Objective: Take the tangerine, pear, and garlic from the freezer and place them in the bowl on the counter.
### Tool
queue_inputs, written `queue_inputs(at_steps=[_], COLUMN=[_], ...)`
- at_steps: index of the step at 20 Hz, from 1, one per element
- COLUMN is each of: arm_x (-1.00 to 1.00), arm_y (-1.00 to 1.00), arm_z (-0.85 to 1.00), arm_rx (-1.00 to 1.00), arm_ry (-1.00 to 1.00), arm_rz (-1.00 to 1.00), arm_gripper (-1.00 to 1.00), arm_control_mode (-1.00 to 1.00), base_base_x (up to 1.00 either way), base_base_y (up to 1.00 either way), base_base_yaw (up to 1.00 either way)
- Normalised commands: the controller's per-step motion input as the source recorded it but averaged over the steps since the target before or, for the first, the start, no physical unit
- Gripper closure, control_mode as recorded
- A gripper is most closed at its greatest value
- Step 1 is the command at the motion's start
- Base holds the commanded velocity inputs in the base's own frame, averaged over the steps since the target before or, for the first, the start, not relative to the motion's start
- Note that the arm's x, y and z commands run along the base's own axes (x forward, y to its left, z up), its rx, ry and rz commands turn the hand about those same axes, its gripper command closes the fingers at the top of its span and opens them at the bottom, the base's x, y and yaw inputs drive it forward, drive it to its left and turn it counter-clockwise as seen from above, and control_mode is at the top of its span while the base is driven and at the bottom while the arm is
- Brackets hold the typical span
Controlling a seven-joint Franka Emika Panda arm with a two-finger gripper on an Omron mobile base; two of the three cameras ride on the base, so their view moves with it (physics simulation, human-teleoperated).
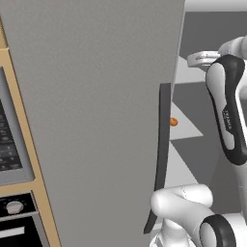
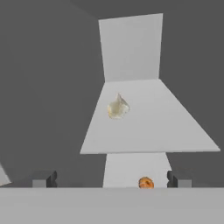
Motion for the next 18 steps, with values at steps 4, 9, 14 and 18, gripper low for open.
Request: queue_inputs(at_steps=[4, 9, 14, 18], arm_x=[0.62, 0.41, 0.41, 0.42], arm_y=[0.00, 0.00, 0.00, 0.00], arm_z=[-0.05, -0.18, -0.20, -0.10], arm_rx=[0.00, -0.04, -0.05, 0.00], arm_ry=[0.00, 0.00, 0.03, 0.07], arm_rz=[0.08, 0.03, 0.02, 0.12], arm_gripper=[-1.00, -1.00, -1.00, -1.00], arm_control_mode=[-1.00, -1.00, -1.00, -1.00], base_base_x=[0.00, 0.00, 0.00, 0.00], base_base_y=[0.00, 0.00, 0.00, 0.00], base_base_yaw=[0.00, 0.00, 0.00, 0.00])
